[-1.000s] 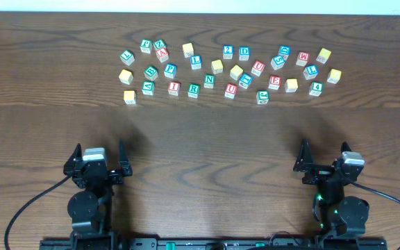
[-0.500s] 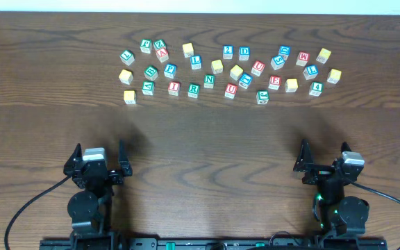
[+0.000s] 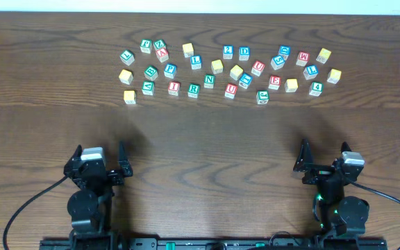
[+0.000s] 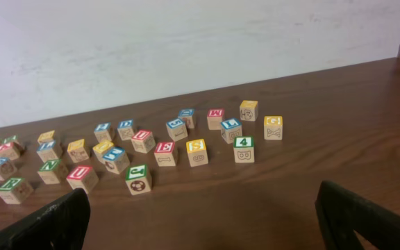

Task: Spell out NEURIPS
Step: 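Raise the left arm and move its gripper toward the block cluster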

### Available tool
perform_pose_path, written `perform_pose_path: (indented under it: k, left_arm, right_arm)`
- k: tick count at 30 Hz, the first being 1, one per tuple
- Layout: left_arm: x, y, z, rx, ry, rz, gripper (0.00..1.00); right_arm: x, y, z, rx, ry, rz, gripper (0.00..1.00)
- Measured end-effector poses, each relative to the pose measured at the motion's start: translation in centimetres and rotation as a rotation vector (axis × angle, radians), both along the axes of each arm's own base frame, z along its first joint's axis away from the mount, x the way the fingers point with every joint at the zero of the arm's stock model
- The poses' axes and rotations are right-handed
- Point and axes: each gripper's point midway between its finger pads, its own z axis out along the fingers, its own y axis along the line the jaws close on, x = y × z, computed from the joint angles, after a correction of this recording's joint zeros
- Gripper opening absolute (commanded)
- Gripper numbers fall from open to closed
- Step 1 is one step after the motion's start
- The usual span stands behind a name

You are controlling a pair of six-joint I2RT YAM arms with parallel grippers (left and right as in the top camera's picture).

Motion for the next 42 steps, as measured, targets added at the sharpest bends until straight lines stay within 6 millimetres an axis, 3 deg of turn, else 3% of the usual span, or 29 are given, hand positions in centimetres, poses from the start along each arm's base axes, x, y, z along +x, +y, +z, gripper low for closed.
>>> perform_pose_path:
  k: [3, 9, 13, 21, 27, 32, 42]
  left_arm:
    - [0.0, 0.0, 0.2, -0.011, 0.036, -0.001, 0.98]
    - [1.1, -0.6, 5.3, -0.024, 0.061, -0.036, 0.98]
    - [2.6, -1.1, 7.8, -0.041, 0.147, -0.070, 0.98]
    - [6.1, -2.3, 10.5, -0.100, 0.385, -0.147, 0.98]
    - [8.5, -2.6, 11.5, -0.140, 0.572, -0.164, 0.98]
    - [10.5, -2.4, 11.4, -0.148, 0.617, -0.164, 0.98]
    - [10.8, -2.4, 9.9, -0.157, 0.668, -0.162, 0.98]
  right_arm:
    - [0.0, 0.0, 0.0, 0.000, 0.000, 0.000, 0.99]
    - [0.0, 0.0, 0.0, 0.000, 0.000, 0.000, 0.99]
    - [0.0, 0.0, 0.0, 0.000, 0.000, 0.000, 0.99]
    - [0.0, 0.0, 0.0, 0.000, 0.000, 0.000, 0.99]
    - [0.0, -0.9, 0.2, -0.004, -0.007, -0.054, 0.99]
    - [-0.1, -1.5, 0.2, -0.007, -0.010, -0.089, 0.99]
    - [-0.1, -1.6, 0.4, -0.008, -0.014, -0.096, 0.99]
